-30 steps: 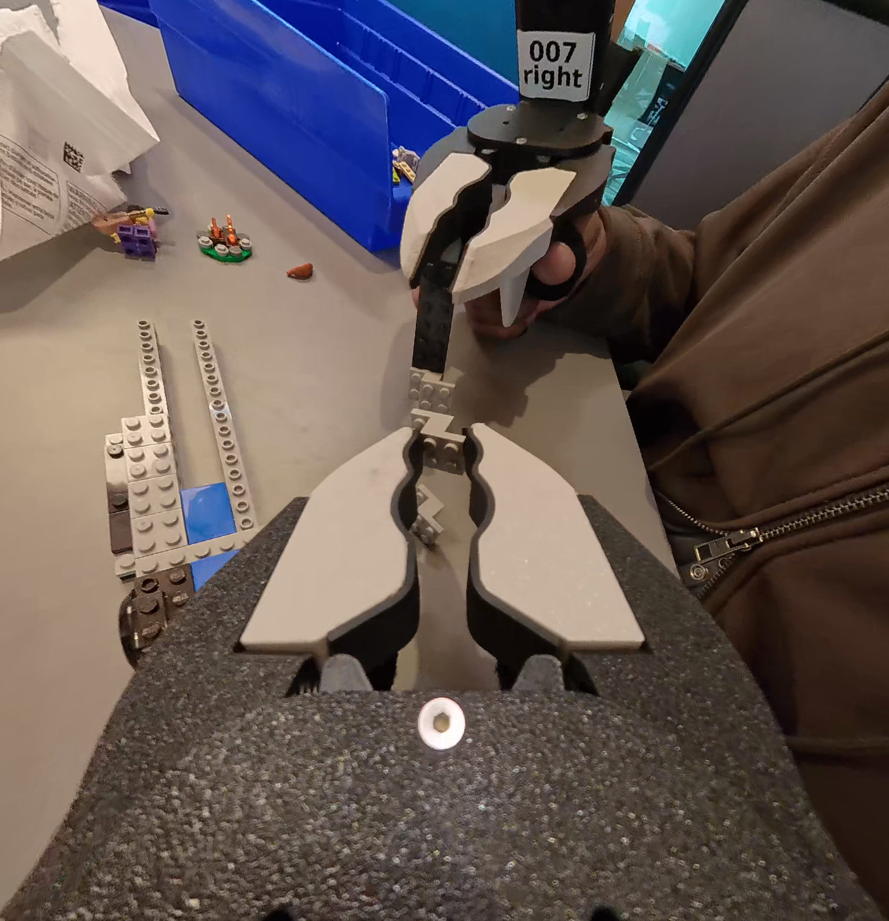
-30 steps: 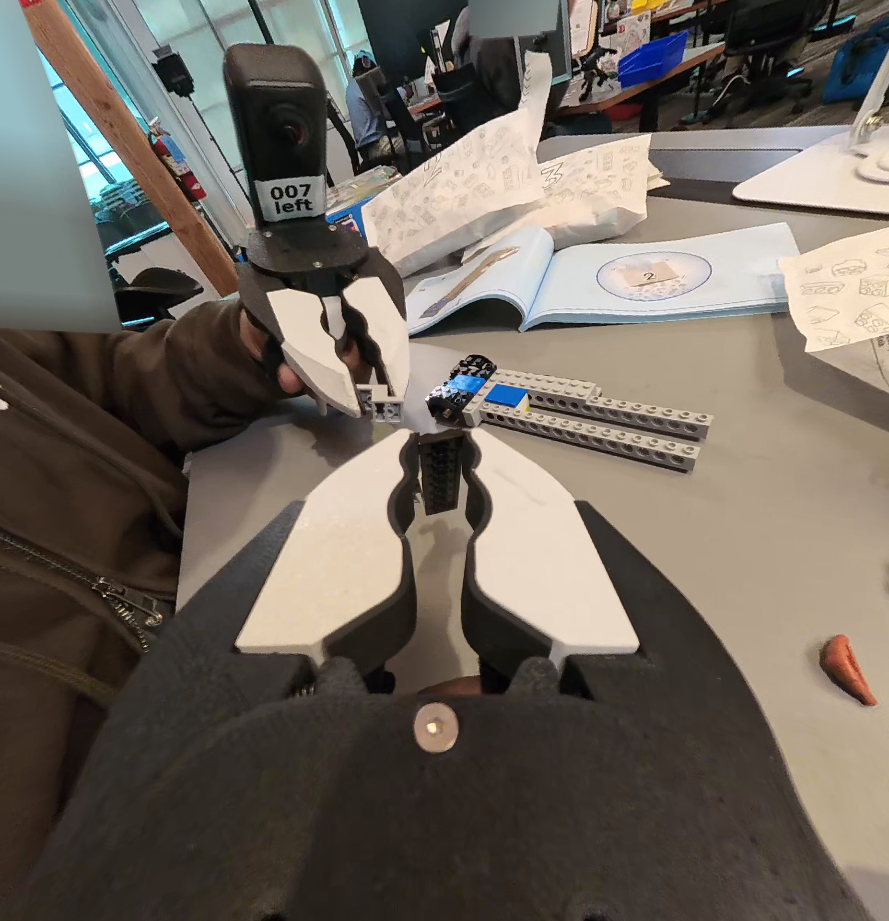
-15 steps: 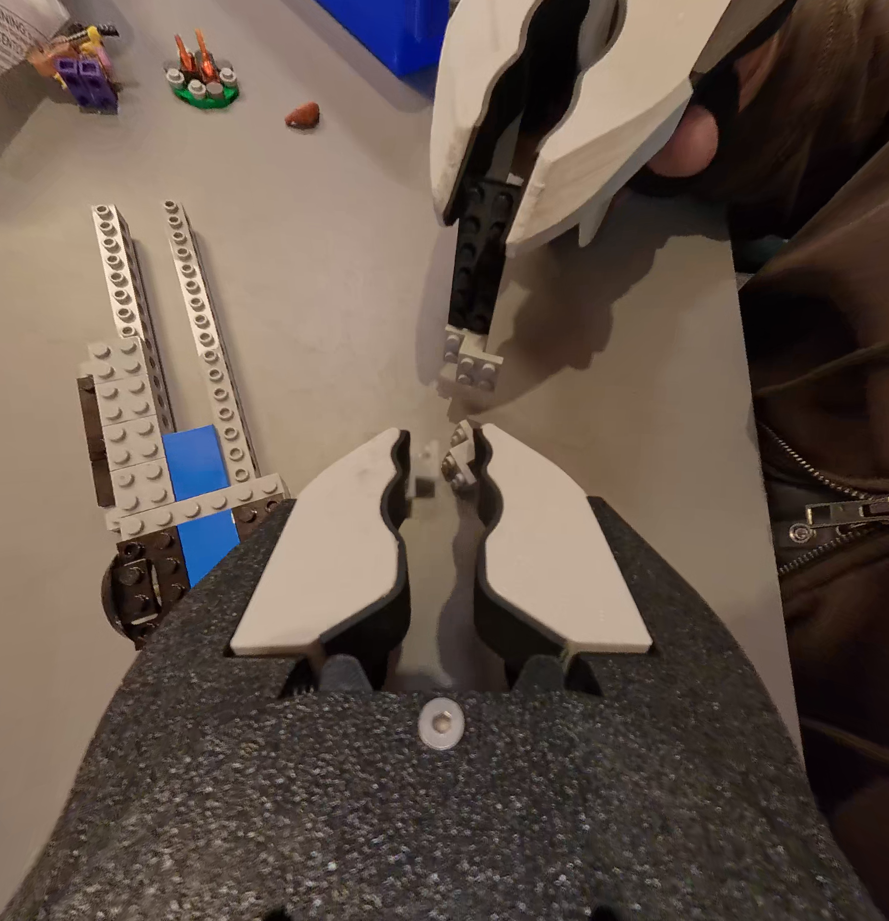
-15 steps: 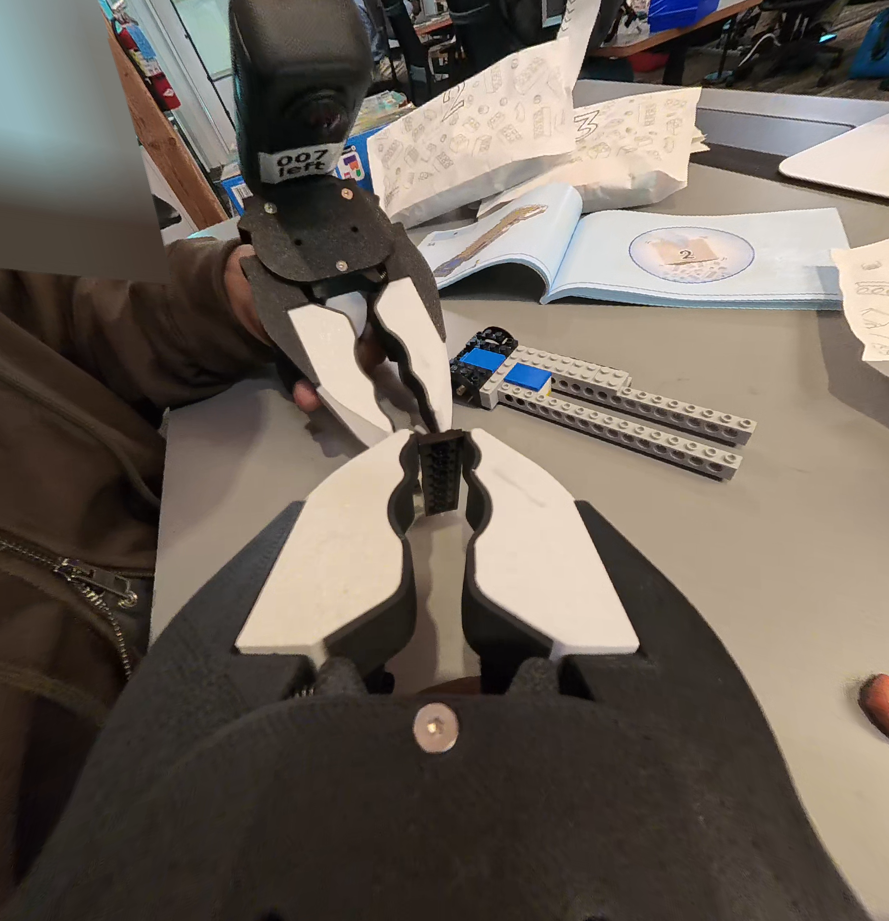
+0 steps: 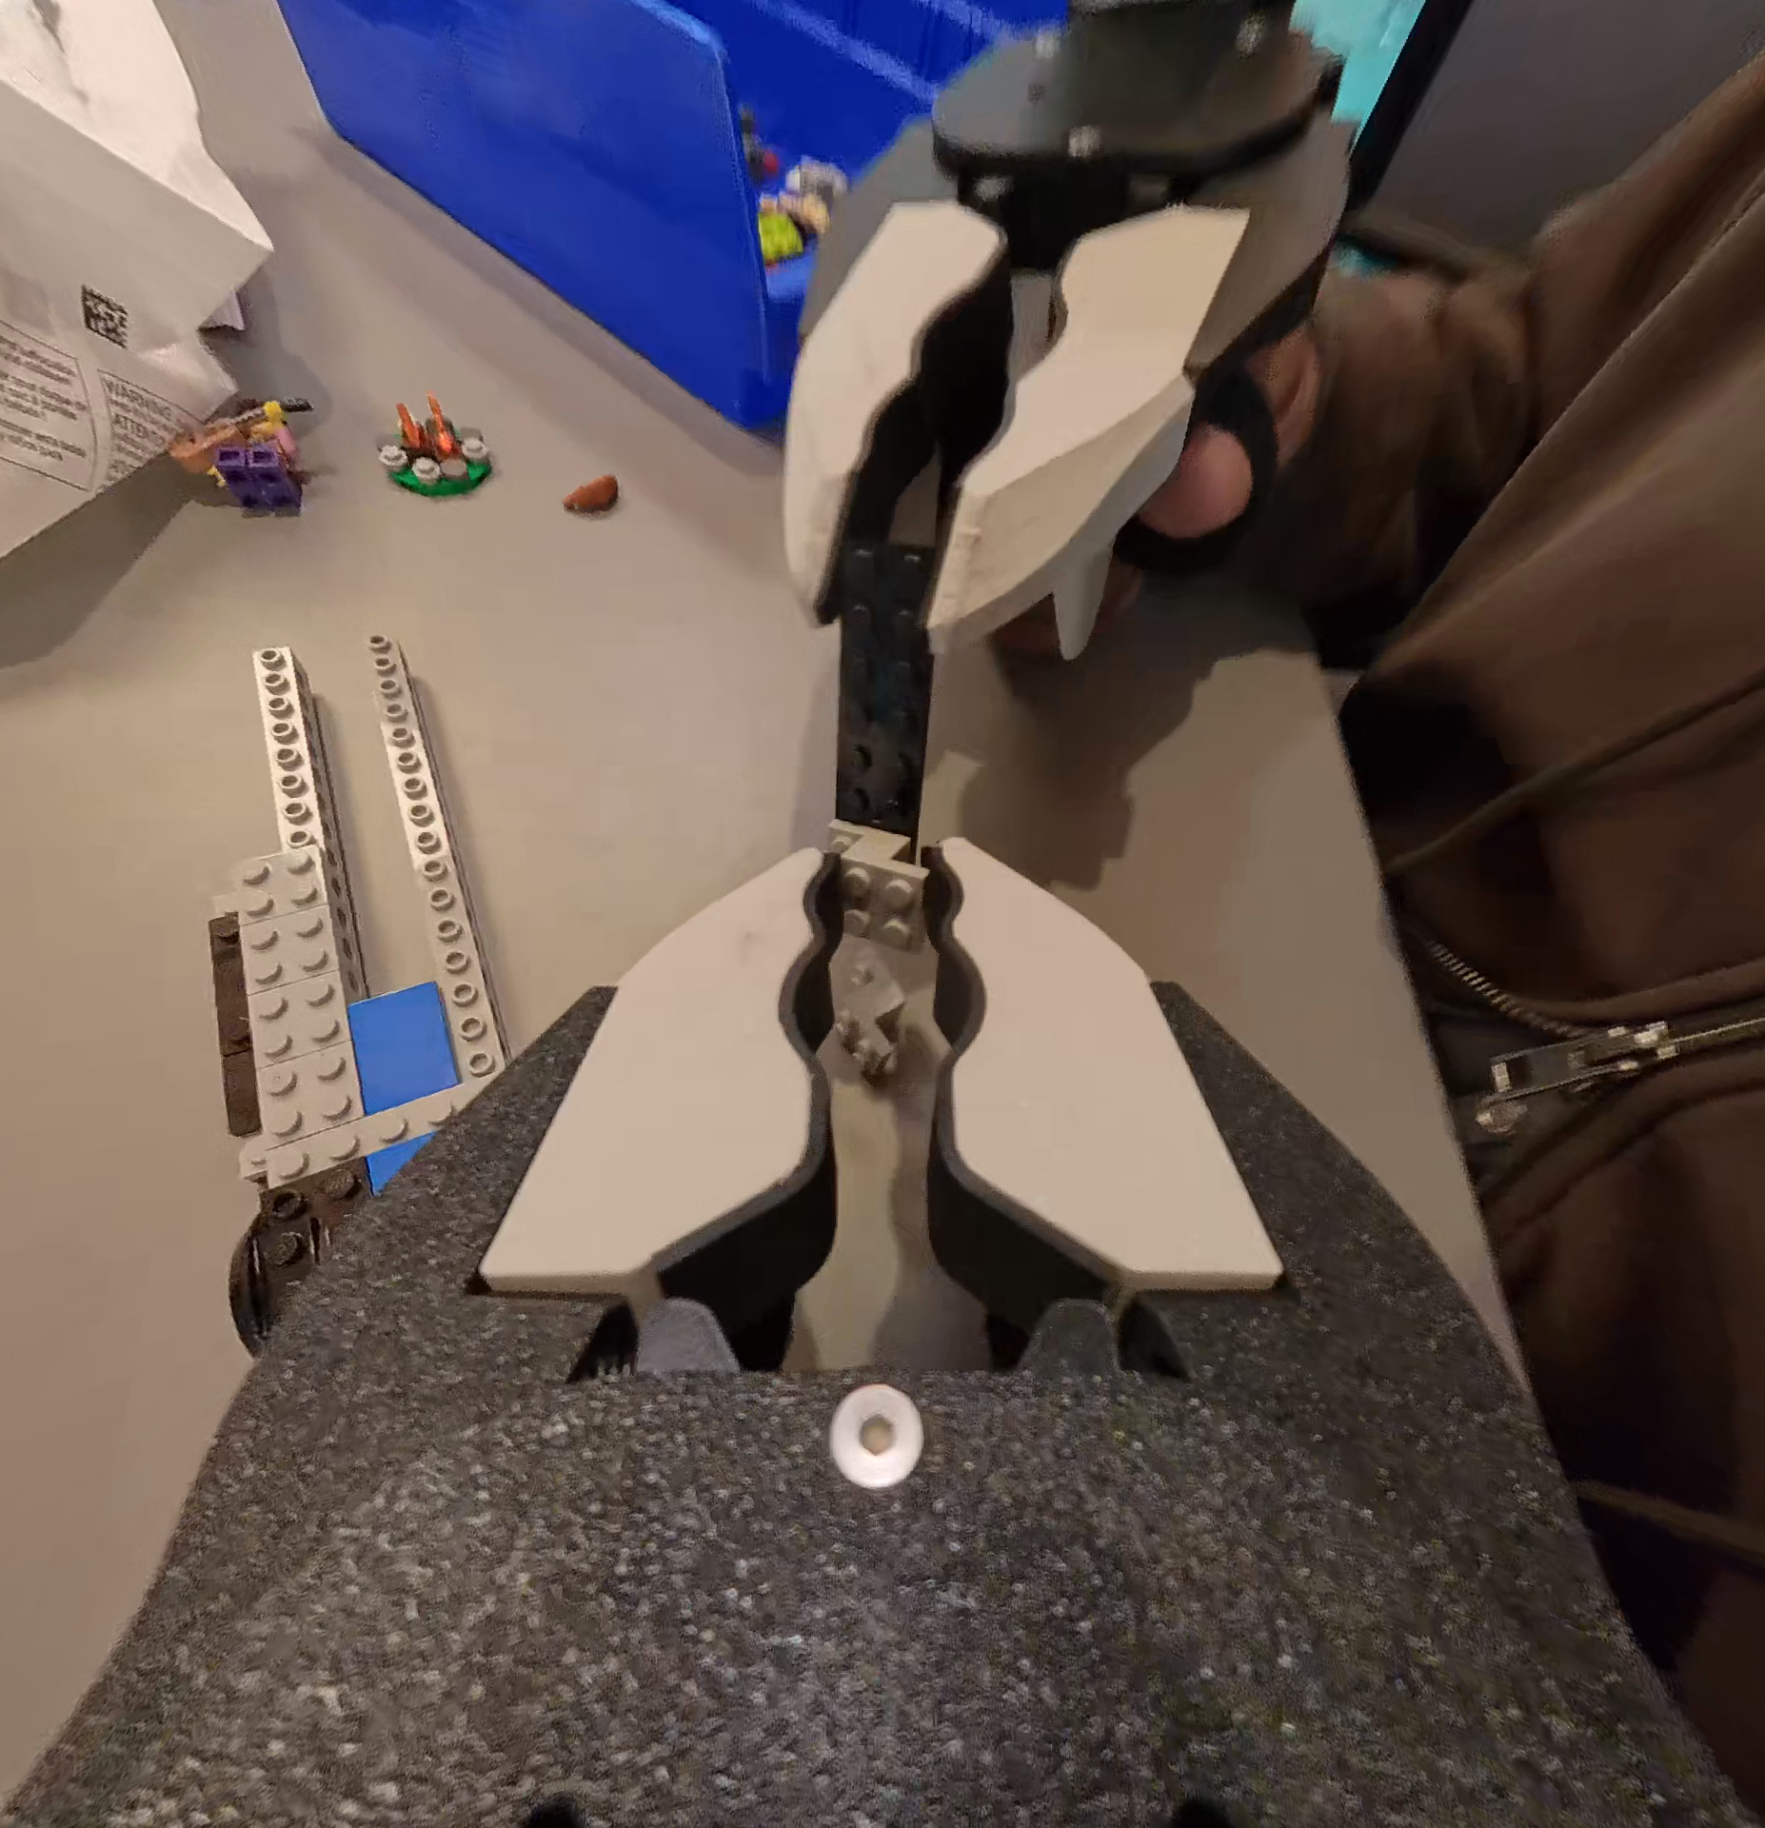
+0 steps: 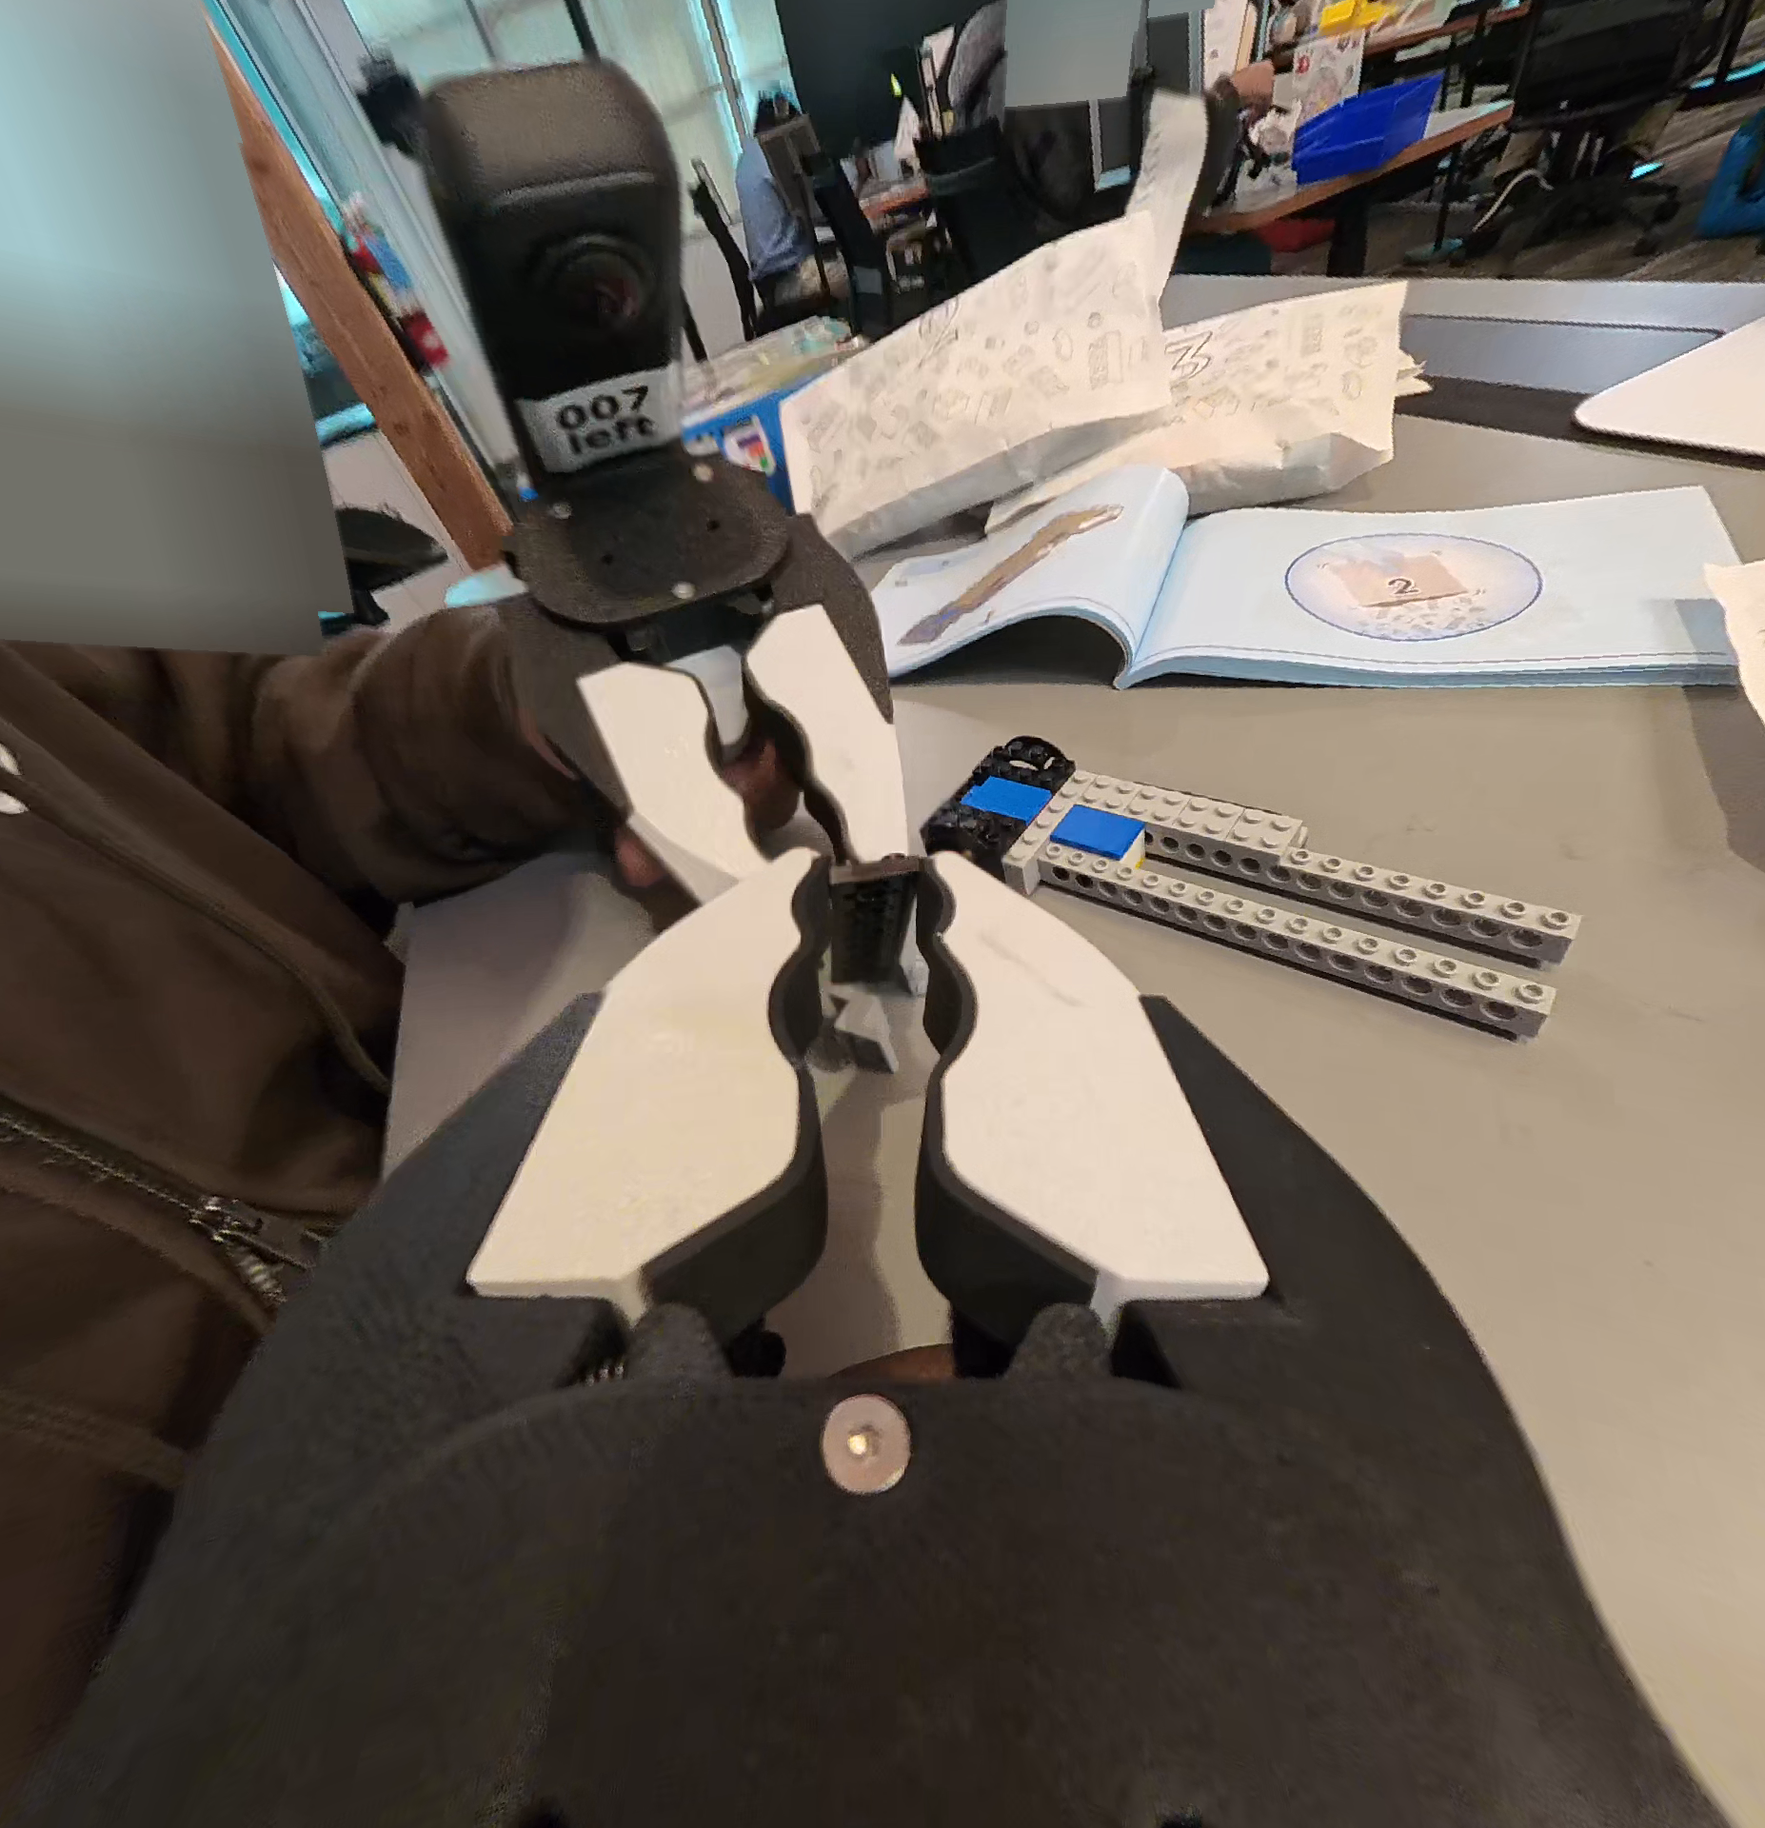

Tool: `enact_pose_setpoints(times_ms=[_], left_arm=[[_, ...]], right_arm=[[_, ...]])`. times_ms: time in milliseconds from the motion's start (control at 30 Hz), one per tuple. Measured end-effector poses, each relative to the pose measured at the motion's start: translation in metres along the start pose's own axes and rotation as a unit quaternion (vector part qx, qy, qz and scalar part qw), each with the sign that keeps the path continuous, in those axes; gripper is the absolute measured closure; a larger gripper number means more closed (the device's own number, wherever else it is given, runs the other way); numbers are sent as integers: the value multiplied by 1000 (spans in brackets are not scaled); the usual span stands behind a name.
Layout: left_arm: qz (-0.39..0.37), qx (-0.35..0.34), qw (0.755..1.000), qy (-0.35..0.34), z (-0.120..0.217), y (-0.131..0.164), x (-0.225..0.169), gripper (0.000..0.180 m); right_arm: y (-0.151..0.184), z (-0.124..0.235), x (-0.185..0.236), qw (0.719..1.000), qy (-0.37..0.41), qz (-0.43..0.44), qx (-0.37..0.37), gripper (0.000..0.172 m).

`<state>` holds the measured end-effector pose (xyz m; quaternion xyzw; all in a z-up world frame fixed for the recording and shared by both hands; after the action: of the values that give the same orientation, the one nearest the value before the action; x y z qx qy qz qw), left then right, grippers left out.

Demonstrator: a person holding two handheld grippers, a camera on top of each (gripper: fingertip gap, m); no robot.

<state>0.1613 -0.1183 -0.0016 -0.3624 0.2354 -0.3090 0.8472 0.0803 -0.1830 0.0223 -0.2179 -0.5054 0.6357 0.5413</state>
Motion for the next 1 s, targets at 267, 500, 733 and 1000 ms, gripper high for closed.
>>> enact_pose_setpoints(times_ms=[267,500,733,1000], left_arm=[[82,-86,992,49,27,-2,17,166],[65,-83,993,45,26,-7,10,165],[80,-92,991,60,20,-11,6,165],[167,-125,965,157,7,-21,0,165]], right_arm=[[-2,46,-16,997,67,-29,-36,155],[-12,181,-65,915,401,0,-36,154],[5,174,-65,904,426,35,37,131],[16,44,0,952,221,206,49,130]])
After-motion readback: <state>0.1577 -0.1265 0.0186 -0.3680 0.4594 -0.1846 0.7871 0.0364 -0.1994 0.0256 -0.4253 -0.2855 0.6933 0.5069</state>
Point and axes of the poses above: each gripper's, where its closed fingertips meet, z back along the fingers, y out of its underside, x = y × z across the jaws, the point moved 5 cm from there along z, back along the fingers, and after that the axes turned 12 degrees about x, right-handed, at the moved point
